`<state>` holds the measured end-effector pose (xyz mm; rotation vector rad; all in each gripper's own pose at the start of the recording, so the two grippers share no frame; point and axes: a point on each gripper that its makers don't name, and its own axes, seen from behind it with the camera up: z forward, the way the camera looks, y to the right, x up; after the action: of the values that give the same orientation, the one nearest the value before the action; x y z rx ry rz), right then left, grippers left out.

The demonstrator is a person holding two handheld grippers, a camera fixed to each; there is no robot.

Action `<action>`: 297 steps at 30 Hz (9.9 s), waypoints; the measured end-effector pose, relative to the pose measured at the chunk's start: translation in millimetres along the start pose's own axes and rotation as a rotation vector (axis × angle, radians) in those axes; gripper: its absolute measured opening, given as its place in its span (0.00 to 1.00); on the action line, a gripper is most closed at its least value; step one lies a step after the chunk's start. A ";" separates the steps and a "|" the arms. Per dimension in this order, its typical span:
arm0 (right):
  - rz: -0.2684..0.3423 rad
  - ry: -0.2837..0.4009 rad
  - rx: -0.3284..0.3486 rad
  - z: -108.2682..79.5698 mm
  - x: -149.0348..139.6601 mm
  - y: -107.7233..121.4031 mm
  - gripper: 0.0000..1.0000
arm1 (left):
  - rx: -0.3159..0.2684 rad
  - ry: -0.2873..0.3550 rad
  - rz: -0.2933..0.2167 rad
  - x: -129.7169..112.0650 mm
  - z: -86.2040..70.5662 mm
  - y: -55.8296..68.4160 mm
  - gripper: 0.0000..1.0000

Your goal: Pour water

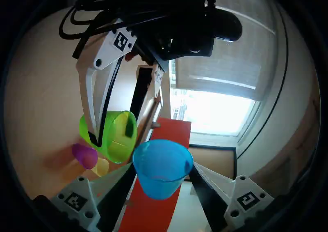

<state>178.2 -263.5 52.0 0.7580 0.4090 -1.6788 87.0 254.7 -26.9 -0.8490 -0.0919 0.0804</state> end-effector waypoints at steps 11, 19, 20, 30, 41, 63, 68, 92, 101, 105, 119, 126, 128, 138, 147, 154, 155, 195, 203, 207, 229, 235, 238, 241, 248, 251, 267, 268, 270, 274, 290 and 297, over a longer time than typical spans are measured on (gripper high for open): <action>0.071 0.013 -0.006 3.5 -3.3 -2.6 0.91 | 0.001 -0.004 0.000 -2.4 1.3 0.2 0.88; 0.276 0.025 -0.020 2.9 -7.6 -6.6 0.90 | 0.007 -0.015 0.004 -5.3 2.4 -3.4 0.88; 0.308 0.025 -0.021 2.7 -8.5 -7.7 0.90 | 0.008 -0.015 0.004 -5.3 2.6 -3.8 0.88; 0.681 0.009 -0.038 1.8 -18.6 -27.0 0.91 | 0.011 -0.026 0.005 -9.1 2.6 -7.8 0.88; 1.087 0.002 -0.034 -10.0 -27.6 -46.2 0.91 | 0.023 -0.047 0.015 -14.5 2.5 -14.6 0.88; 1.506 -0.128 0.205 -28.6 -47.9 -138.7 0.91 | 0.011 -0.173 0.032 -57.4 11.5 -22.9 0.88; 1.512 -0.166 0.270 -31.5 -49.6 -165.6 0.91 | -0.003 -0.224 0.046 -74.8 16.8 -22.1 0.88; 1.456 -0.306 0.507 -29.8 -45.8 -265.2 0.91 | -0.048 -0.445 0.074 -147.3 24.0 -33.0 0.88; 1.437 -0.326 0.544 -27.5 -43.9 -282.1 0.91 | -0.046 -0.493 0.067 -166.1 27.7 -40.0 0.88; 1.439 -0.325 0.544 -24.7 -43.6 -283.6 0.91 | -0.048 -0.503 0.055 -170.7 30.3 -41.4 0.88; 1.448 -0.332 0.549 -16.7 -42.9 -291.1 0.91 | -0.041 -0.517 0.023 -180.6 37.2 -45.3 0.88; 1.450 -0.331 0.558 -17.7 -40.6 -296.8 0.91 | -0.043 -0.521 0.018 -184.5 37.0 -45.7 0.88; 1.449 -0.334 0.563 -19.7 -40.8 -299.2 0.91 | -0.043 -0.520 0.016 -185.0 36.7 -46.0 0.88; 1.460 -0.337 0.566 -28.6 -41.8 -303.4 0.91 | -0.046 -0.519 0.007 -187.0 33.8 -47.6 0.88; 1.477 -0.344 0.566 -35.0 -42.9 -307.0 0.91 | -0.052 -0.519 -0.001 -188.0 31.9 -48.5 0.88; 1.463 -0.361 0.569 -39.7 -46.0 -312.0 0.92 | -0.055 -0.520 -0.001 -188.6 30.8 -48.7 0.88; 1.461 -0.364 0.568 -39.8 -46.5 -312.8 0.92 | -0.055 -0.520 -0.001 -188.8 30.7 -48.7 0.88; 1.453 -0.421 0.560 -79.1 -50.2 -323.3 1.00 | 0.006 -0.548 -0.010 -196.3 -13.0 -58.2 0.96; 1.458 -0.452 0.532 -101.5 -55.4 -324.8 1.00 | 0.059 -0.541 -0.030 -194.4 -39.2 -69.4 0.96; 1.480 -0.465 0.501 -111.2 -57.2 -323.5 1.00 | 0.098 -0.525 -0.048 -189.4 -50.6 -77.4 0.96; 1.637 -0.535 0.129 -146.7 -92.4 -288.1 1.00 | 0.342 -0.341 -0.115 -147.3 -102.8 -124.4 0.96; 1.643 -0.543 -0.005 -151.7 -102.4 -270.8 1.00 | 0.399 -0.280 -0.147 -138.1 -110.5 -134.2 0.96; 1.645 -0.546 -0.081 -153.8 -108.7 -261.2 1.00 | 0.423 -0.247 -0.162 -132.5 -113.5 -137.4 0.96; 1.649 -0.554 -0.160 -156.1 -114.9 -252.7 1.00 | 0.456 -0.209 -0.173 -124.9 -116.7 -141.4 0.96; 1.666 -0.555 -0.336 -159.8 -121.7 -233.6 1.00 | 0.523 -0.111 -0.194 -105.4 -121.7 -144.4 0.96; 1.668 -0.554 -0.410 -161.8 -125.3 -226.7 1.00 | 0.540 -0.077 -0.197 -98.1 -122.7 -144.2 0.96; 1.615 -0.548 -0.678 -171.8 -136.0 -207.9 1.00 | 0.613 0.081 -0.161 -67.2 -130.0 -144.1 0.96; 1.611 -0.551 -0.680 -171.4 -136.0 -208.3 1.00 | 0.613 0.085 -0.159 -67.1 -129.8 -143.5 0.96; 1.606 -0.556 -0.683 -170.6 -136.0 -208.9 1.00 | 0.615 0.090 -0.155 -66.9 -129.6 -143.0 0.96; 1.610 -0.558 -0.701 -169.0 -137.5 -207.0 1.00 | 0.650 0.093 -0.140 -68.2 -132.3 -147.3 0.96; 1.591 -0.570 -0.711 -166.4 -135.1 -209.1 1.00 | 0.813 0.105 -0.054 -77.9 -142.7 -162.4 0.96; 1.642 -0.567 -0.727 -170.9 -140.9 -209.5 1.00 | 0.827 0.128 -0.070 -85.6 -142.7 -160.5 0.96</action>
<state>36.0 0.2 -4.3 -0.0873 -0.0882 -0.0691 23.7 33.5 -4.1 -0.0233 0.0351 -0.0059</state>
